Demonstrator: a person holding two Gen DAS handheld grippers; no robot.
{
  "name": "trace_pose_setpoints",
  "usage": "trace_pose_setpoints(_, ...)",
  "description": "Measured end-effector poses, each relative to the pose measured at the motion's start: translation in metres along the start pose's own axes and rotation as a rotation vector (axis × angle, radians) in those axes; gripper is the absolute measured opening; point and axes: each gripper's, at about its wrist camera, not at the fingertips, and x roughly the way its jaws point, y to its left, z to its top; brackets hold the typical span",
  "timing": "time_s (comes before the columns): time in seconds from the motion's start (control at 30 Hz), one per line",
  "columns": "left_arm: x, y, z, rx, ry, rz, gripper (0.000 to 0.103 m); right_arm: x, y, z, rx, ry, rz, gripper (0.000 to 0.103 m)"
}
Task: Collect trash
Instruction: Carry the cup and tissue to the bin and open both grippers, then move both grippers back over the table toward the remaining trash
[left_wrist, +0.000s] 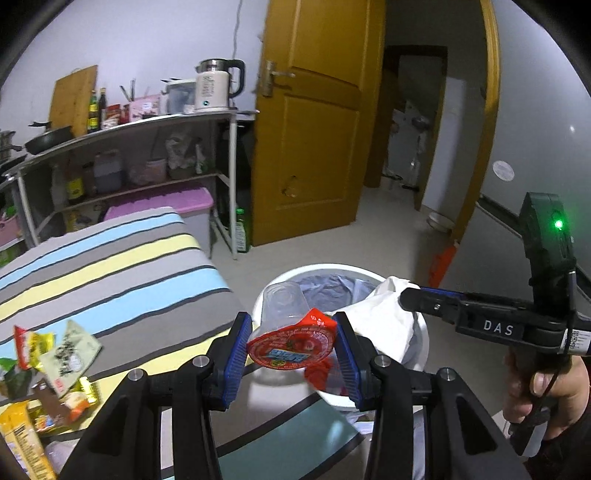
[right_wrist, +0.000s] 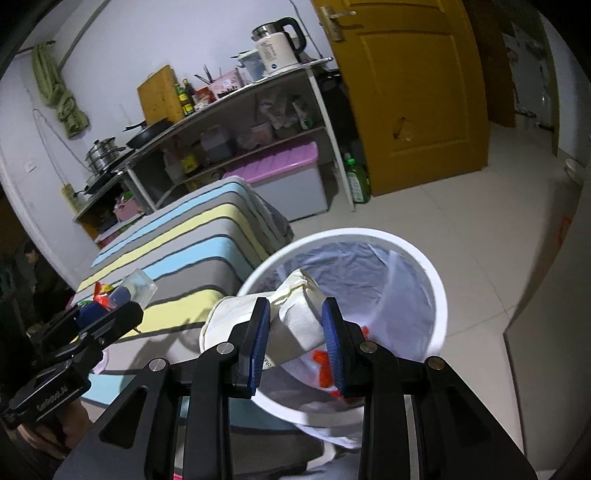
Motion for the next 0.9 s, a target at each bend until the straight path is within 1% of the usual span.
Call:
trace_pose_setpoints(0.2,0.030,-0.008,0.001,-0.001,0.043,-0.040,0.045,0.008,-0.020,-0.002,0.036,0.028,-0.027,0.031)
trace_pose_setpoints(0.4,0.056,-0.008,-0.001,-0.018,0.097,-0.058,0.045,0.022,-0.038,-0.006,0.068,0.071,-0.055,0.033)
trace_pose_setpoints(0.53,0.064,-0.002,-0.002,-0.043,0.124,-0.073,0.052,0.030,-0.044,-0.009,0.078,0.094,-0.063,0.034)
trace_pose_setpoints(0.7,0.064,0.000,-0.003,-0.055,0.123,-0.083,0.052,0.030,-0.043,-0.009,0.083,0.088,-0.061,0.035)
trace_pose_setpoints(0.9,0.047,0.001,0.000,-0.056,0.081,-0.077,0.052,0.019,-0.034,-0.006,0.063,0.062,-0.053,0.035)
